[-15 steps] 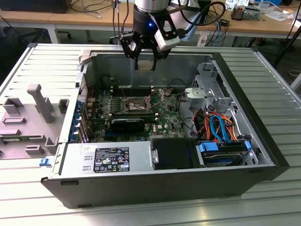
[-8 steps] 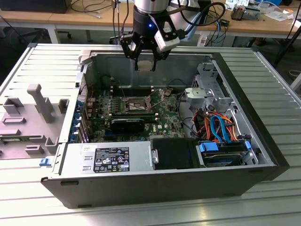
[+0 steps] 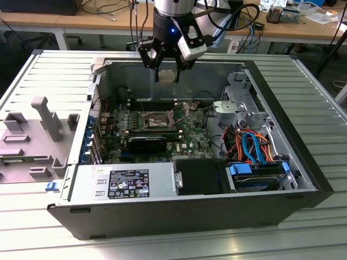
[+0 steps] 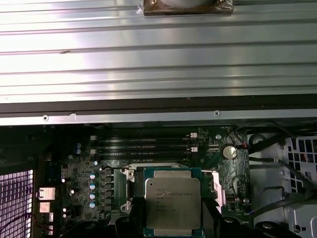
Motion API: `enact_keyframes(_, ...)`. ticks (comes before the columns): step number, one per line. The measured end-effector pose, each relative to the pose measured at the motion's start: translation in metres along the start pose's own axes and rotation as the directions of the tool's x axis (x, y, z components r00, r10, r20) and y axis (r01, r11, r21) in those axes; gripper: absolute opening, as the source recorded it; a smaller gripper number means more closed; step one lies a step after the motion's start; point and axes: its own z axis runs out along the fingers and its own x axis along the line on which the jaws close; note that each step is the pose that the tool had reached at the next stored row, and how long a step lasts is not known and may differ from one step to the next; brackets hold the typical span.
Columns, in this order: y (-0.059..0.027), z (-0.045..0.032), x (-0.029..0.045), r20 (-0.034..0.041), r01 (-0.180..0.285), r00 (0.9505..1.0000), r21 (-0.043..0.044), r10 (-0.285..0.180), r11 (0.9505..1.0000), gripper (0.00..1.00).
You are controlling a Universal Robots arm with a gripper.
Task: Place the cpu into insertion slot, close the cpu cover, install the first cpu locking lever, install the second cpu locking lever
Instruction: 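Place the cpu into insertion slot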
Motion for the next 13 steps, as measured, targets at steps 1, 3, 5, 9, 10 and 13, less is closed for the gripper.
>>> enact_keyframes(1,-0.0001,0.0001,0.0000,0.0000,0.000,1.0000,-0.0001,0.000,1.0000,0.55)
enact_keyframes(3,-0.0005,0.0004,0.0001,0.0000,0.000,1.0000,0.0000,0.000,1.0000,0.55)
enact_keyframes(5,-0.0009,0.0011,0.0003,0.0000,0.000,1.0000,0.0000,0.000,1.0000,0.55)
enact_keyframes(9,-0.0017,0.0018,0.0006,0.0000,0.000,1.0000,0.0000,0.000,1.0000,0.55)
enact_keyframes(10,-0.0019,0.0021,0.0007,0.0000,0.000,1.0000,-0.0001,0.000,1.0000,0.55)
enact_keyframes(13,-0.0025,0.0027,0.0008,0.0000,0.000,1.0000,-0.0001,0.000,1.0000,0.55)
